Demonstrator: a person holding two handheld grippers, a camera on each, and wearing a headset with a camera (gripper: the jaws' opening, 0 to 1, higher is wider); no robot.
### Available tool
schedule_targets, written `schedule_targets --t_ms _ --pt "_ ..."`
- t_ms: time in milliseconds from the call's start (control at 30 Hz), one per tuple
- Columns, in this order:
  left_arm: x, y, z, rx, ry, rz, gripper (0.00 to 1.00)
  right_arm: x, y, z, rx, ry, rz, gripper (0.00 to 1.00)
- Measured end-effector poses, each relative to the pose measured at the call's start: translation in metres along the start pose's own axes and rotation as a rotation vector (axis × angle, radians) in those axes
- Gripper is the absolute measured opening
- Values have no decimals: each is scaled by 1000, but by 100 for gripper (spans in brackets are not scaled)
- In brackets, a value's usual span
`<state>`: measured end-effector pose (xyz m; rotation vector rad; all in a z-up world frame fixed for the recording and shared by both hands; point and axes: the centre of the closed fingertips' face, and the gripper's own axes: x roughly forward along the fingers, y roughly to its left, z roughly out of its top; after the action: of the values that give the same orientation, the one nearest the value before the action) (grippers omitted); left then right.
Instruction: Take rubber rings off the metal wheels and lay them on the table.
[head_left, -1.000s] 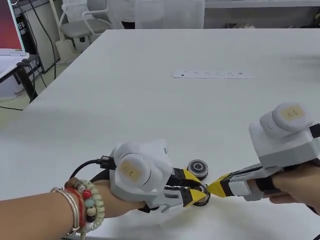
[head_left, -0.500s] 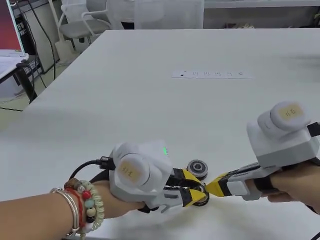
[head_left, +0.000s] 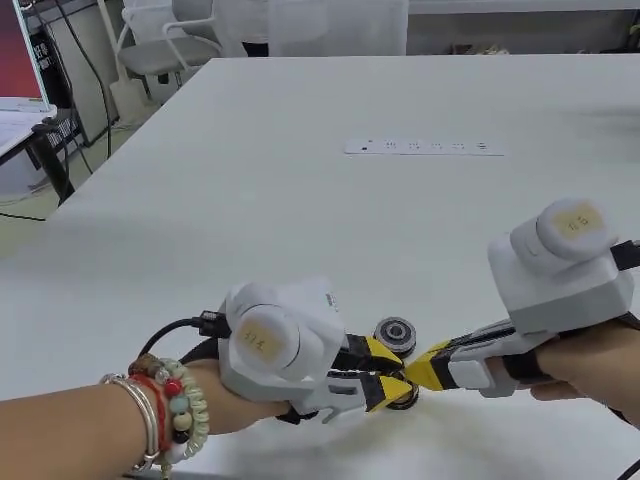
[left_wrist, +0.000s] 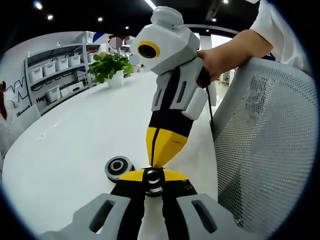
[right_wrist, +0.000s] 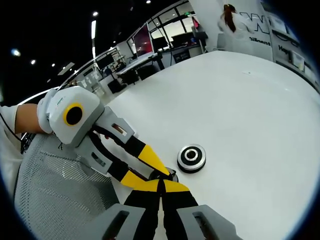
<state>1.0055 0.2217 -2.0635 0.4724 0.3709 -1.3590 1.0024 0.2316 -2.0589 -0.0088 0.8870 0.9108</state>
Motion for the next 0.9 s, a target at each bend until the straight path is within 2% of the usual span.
schedule_targets --t_ms 633,900 --pt "0 0 0 -1 -3 -2 7 -4 3 1 58 -11 26 0" --pt "0 0 0 -4 -5 -2 7 -3 4 1 51 -10 26 0"
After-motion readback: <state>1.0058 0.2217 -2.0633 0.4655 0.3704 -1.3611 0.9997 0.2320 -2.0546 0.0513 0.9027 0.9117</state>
